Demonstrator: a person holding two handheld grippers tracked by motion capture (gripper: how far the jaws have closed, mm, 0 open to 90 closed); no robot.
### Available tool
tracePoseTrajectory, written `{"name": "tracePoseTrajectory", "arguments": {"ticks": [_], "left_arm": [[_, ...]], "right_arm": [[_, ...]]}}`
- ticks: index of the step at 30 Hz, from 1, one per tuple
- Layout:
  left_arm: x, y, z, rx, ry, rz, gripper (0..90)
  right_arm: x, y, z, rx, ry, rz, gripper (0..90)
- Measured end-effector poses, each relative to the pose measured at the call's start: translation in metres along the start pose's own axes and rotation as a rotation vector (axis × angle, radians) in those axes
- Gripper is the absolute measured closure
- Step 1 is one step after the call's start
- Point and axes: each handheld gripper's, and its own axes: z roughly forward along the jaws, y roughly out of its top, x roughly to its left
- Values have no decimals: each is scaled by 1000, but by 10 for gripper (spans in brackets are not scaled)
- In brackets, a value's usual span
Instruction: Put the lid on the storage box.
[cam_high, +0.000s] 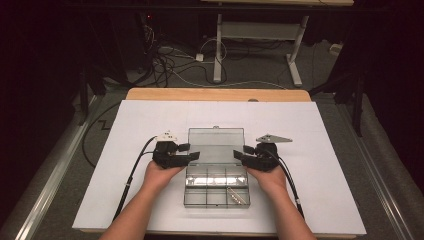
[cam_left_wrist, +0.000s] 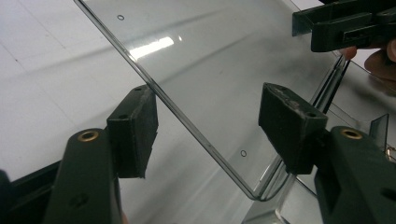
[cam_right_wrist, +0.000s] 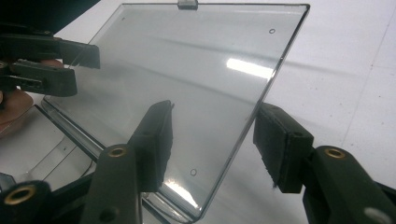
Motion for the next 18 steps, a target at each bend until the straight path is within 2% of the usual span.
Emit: {"name": "tracePoseTrajectory", "arguments": {"ticks": [2, 10, 18], "left_arm": [[-2, 1, -2, -8, 8, 8, 413], [-11, 13, -8, -7, 60, 87, 490], [-13, 14, -12, -20, 65, 95, 537]], "right_arm": [[1, 0, -1, -9, 0, -8, 501], [7, 0, -7, -32, 3, -35, 540], [7, 0, -14, -49, -10, -63, 613]]}}
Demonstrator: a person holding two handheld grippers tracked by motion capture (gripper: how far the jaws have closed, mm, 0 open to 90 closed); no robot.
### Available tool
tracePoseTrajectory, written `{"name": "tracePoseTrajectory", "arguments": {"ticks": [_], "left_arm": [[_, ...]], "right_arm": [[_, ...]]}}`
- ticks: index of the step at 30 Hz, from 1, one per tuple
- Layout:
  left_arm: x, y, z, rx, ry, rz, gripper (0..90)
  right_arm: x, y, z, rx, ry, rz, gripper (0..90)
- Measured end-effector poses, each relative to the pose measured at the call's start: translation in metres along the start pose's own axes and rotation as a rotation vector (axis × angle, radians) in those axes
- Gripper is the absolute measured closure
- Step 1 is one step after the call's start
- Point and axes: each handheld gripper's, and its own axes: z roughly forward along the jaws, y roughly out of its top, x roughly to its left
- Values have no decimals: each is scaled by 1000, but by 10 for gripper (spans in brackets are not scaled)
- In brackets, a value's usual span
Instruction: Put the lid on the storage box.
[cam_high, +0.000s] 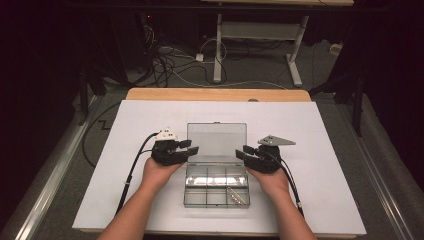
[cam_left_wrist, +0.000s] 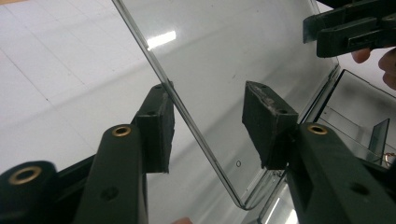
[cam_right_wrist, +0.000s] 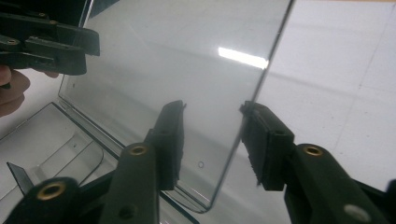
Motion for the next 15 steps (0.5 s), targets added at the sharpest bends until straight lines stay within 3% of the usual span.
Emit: {"name": "tracePoseTrajectory", "arguments": {"ticks": [9, 15], "left_arm": [[-4, 1, -7, -13, 12, 32, 593], [-8, -2, -12, -34, 21, 36, 636]], "right_arm": [[-3, -2, -22, -26, -23, -31, 715], [0, -3, -33, -37, -7, -60, 777]]}}
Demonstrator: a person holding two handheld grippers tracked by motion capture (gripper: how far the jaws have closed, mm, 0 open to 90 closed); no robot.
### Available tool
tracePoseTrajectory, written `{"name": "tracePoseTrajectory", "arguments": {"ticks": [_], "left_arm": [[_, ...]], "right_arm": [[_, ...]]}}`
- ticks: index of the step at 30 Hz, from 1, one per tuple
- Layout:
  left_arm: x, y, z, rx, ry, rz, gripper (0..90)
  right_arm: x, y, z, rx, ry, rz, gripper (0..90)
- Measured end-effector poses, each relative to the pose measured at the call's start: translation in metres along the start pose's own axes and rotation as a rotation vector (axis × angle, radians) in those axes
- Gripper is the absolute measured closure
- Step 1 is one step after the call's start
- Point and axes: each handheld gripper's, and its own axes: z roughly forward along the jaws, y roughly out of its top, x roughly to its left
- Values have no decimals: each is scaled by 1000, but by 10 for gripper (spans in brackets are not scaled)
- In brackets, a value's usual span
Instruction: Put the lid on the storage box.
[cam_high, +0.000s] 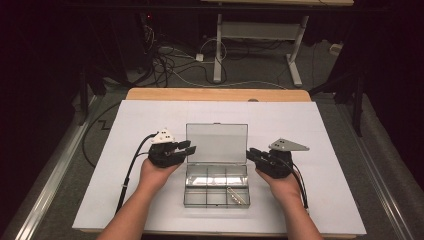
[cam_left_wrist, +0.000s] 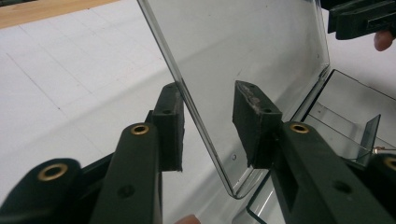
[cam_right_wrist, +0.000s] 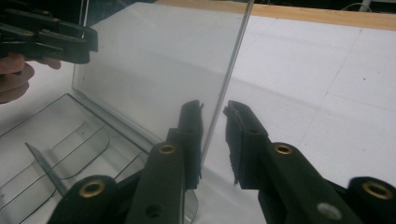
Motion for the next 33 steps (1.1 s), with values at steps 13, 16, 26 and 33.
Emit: {"name": "tracePoseTrajectory", "arguments": {"ticks": [13, 16, 26, 33], "left_arm": [[-10, -4, -13, -46, 11, 26, 733], [-13, -4, -16, -49, 15, 39, 747], [-21, -6, -22, -58, 19, 68, 749], [-25, -9, -26, -61, 18, 84, 747]], "right_arm": [[18, -3, -2, -20, 19, -60, 900], [21, -2, -3, -31, 22, -76, 900], [27, -3, -5, -26, 29, -93, 900], [29, -4, -7, -27, 36, -95, 900]]}}
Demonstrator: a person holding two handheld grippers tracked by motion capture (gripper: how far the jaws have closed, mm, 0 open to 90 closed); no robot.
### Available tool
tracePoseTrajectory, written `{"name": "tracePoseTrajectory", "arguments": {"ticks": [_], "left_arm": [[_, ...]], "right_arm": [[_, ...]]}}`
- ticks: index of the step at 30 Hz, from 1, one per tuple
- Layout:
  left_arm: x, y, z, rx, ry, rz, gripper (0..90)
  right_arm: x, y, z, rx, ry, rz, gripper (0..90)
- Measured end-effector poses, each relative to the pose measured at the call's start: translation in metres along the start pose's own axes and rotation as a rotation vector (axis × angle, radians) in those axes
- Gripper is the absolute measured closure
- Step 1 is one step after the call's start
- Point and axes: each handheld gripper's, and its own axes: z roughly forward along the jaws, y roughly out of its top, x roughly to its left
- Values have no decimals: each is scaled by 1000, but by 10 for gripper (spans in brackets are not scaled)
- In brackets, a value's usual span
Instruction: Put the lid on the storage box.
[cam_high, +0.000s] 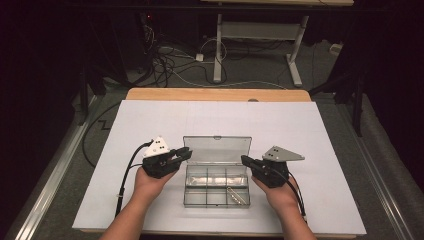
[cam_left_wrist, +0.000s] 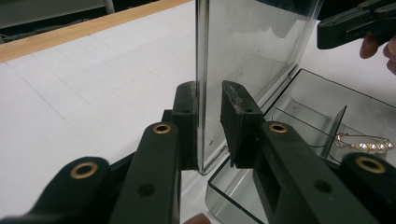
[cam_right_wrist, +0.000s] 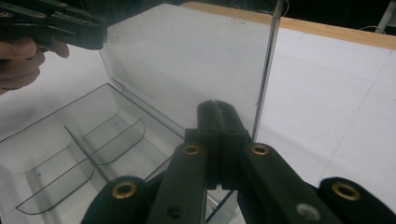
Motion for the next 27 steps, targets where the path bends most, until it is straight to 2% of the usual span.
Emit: {"name": "tracePoseTrajectory", "arguments": {"ticks": [16, 27], "left_arm": [[-11, -5, -8, 4, -15, 29, 706], [-13, -12, -10, 22, -18, 25, 656]], "right_arm": [[8, -3, -6, 9, 10, -1, 900], [12, -5, -8, 14, 11, -6, 900]]}}
